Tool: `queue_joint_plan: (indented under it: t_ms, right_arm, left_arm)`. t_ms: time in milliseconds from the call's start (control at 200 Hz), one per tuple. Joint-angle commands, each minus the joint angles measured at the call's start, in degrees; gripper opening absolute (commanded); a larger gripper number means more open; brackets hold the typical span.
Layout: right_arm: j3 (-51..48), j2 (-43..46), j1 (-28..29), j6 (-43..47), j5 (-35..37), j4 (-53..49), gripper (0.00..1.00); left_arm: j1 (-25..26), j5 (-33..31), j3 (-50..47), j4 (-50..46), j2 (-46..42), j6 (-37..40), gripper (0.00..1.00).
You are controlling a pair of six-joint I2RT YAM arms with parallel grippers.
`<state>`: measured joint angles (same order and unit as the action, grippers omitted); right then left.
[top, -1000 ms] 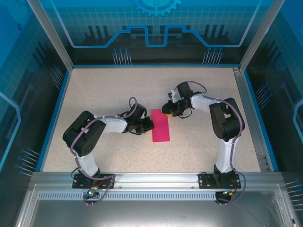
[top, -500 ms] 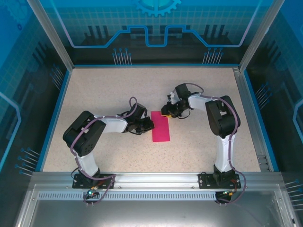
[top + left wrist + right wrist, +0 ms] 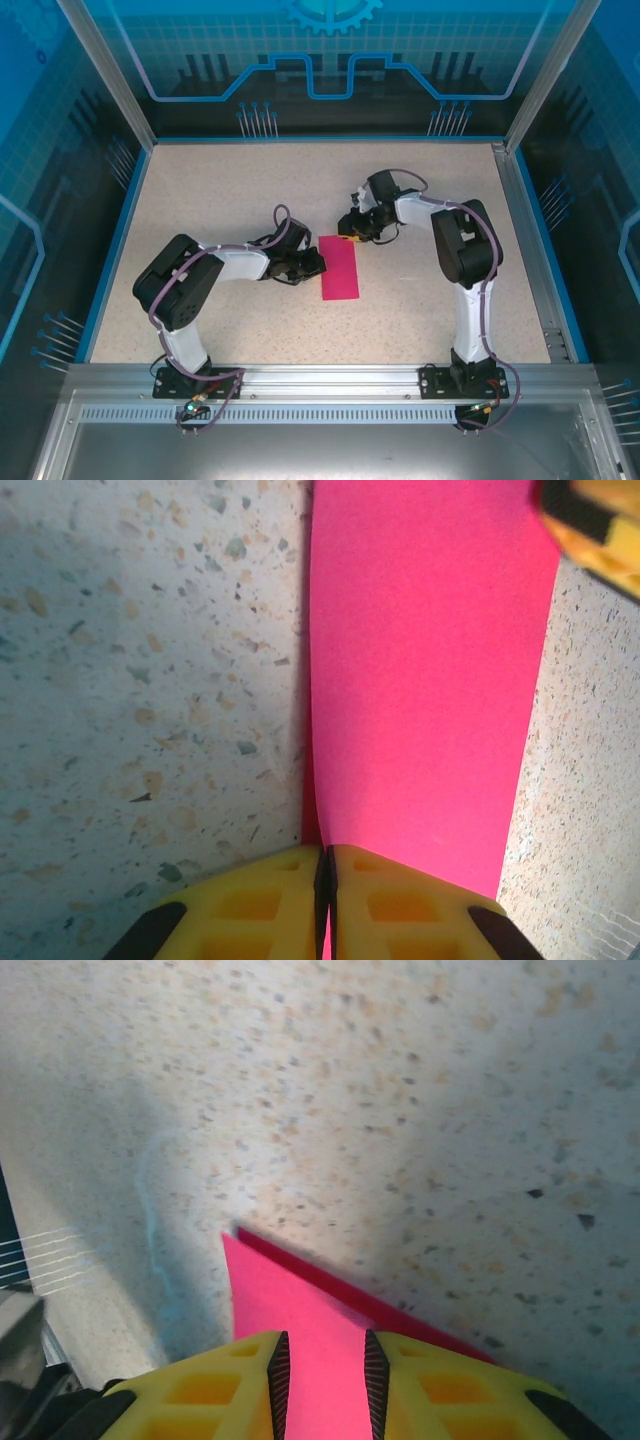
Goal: Fold a paper plane with a square sheet of paper (pick it up from the middle)
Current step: First fold in half a square sheet of paper at the center of the table.
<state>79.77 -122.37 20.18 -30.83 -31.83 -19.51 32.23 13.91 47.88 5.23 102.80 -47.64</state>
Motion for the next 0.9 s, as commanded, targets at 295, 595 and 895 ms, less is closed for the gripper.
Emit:
queue_joint_plan:
  t_ms: [295, 595, 895]
  right_arm:
    - [2.9, 0.8, -2.2, -2.5, -4.2, -1.3, 0.30]
    - [4.7, -1.7, -1.2, -0.6, -2.4, -5.0, 0.30]
    - [5.6, -6.1, -0.5, -0.4, 1.3, -7.7, 0.30]
  left_arm:
    - [0.8, -1.0, -0.8, -7.3, 2.2, 1.7, 0.14]
    - [0.7, -1.1, -0.7, -7.3, 2.0, 1.6, 0.14]
    - [0.8, -1.0, -0.8, -7.6, 1.7, 1.6, 0.14]
